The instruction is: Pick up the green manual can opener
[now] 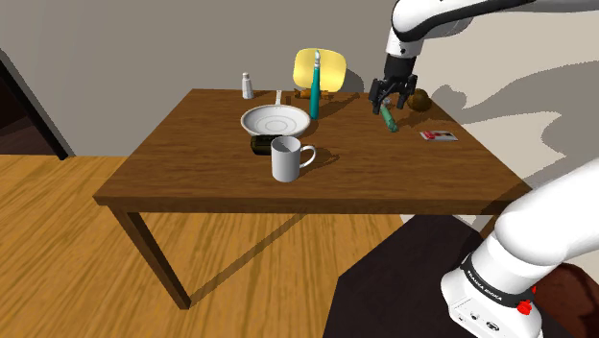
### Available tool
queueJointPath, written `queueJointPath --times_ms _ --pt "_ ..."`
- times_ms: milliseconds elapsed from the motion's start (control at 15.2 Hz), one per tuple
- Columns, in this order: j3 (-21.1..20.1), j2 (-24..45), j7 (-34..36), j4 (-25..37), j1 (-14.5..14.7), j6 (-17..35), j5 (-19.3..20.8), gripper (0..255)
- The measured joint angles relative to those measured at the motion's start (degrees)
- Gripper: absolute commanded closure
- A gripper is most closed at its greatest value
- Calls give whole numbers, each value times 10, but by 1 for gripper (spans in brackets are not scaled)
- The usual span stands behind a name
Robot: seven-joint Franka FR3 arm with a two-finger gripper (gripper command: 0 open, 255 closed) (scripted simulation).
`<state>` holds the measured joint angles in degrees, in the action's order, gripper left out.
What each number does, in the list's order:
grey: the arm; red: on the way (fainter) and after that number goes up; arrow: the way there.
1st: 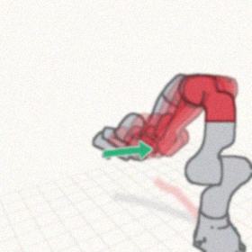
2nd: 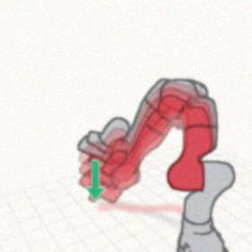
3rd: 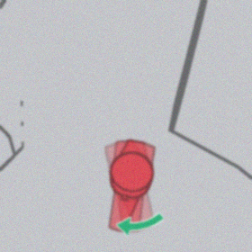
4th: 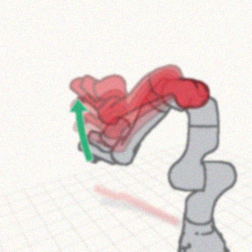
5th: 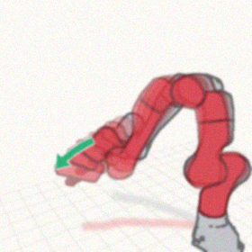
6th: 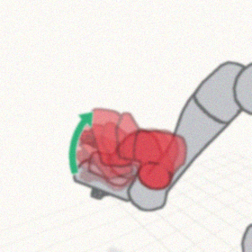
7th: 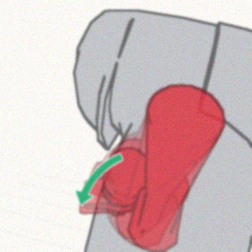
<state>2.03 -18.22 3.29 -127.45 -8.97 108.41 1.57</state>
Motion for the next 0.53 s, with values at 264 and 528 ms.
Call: queueJointPath --times_ms 264,528 --pt "16 70 17 39 -19 45 6 0" --pt "31 134 35 82 -35 80 8 0"
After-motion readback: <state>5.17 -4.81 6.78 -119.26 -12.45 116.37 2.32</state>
